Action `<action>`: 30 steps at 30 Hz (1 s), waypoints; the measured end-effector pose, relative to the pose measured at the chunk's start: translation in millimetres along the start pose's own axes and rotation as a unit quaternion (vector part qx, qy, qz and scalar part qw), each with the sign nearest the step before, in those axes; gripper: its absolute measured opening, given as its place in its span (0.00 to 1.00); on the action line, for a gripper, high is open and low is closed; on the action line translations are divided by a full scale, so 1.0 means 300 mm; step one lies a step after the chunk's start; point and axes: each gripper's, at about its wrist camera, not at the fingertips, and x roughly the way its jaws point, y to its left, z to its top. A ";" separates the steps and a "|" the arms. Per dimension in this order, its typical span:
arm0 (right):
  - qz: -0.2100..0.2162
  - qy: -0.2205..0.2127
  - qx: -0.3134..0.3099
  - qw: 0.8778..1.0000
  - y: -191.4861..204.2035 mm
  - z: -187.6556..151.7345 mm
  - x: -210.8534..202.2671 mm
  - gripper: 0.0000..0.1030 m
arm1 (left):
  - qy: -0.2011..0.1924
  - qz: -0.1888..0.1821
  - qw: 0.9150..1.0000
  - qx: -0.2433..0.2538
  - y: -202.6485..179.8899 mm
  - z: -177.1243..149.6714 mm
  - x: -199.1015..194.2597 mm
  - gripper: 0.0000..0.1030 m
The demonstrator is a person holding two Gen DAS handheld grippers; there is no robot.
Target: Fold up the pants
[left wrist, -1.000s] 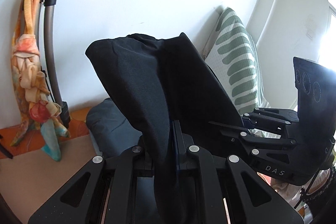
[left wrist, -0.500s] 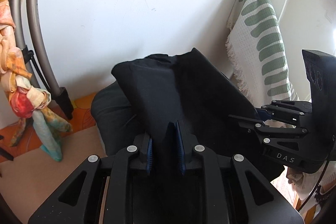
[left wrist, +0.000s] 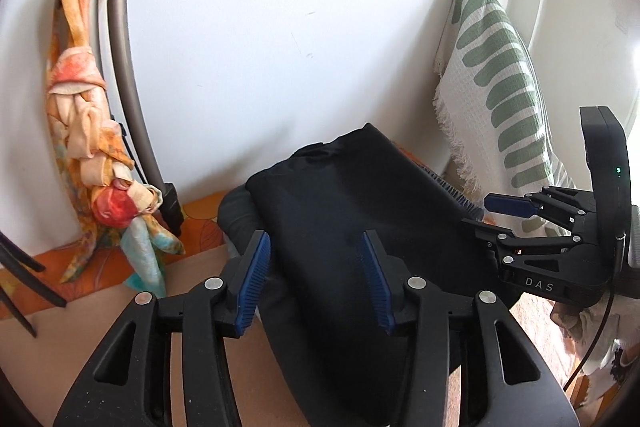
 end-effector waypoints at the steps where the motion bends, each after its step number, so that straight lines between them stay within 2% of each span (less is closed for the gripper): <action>1: -0.002 -0.003 0.004 1.000 0.004 -0.005 -0.019 0.52 | -0.004 0.000 1.000 0.000 0.000 -0.004 -0.019 0.47; 9: -0.008 -0.041 0.027 0.999 0.067 -0.067 -0.204 0.76 | -0.021 0.008 1.000 -0.004 0.020 -0.073 -0.194 0.60; 12: -0.011 -0.052 0.032 0.998 0.099 -0.099 -0.270 0.80 | -0.029 0.013 0.999 -0.004 0.021 -0.102 -0.269 0.62; 15: -0.018 -0.066 0.035 0.997 0.133 -0.128 -0.334 0.85 | -0.041 0.022 0.999 0.000 0.012 -0.131 -0.348 0.68; 18: -0.021 -0.082 0.039 0.996 0.168 -0.163 -0.400 0.91 | -0.050 0.024 0.998 -0.002 0.011 -0.164 -0.425 0.69; 22: -0.022 -0.095 0.044 0.994 0.212 -0.213 -0.474 0.92 | -0.062 0.027 0.998 -0.005 0.003 -0.211 -0.519 0.77; 30: -0.029 -0.124 0.053 0.990 0.285 -0.328 -0.603 0.95 | -0.082 0.041 0.996 0.015 -0.048 -0.314 -0.673 0.80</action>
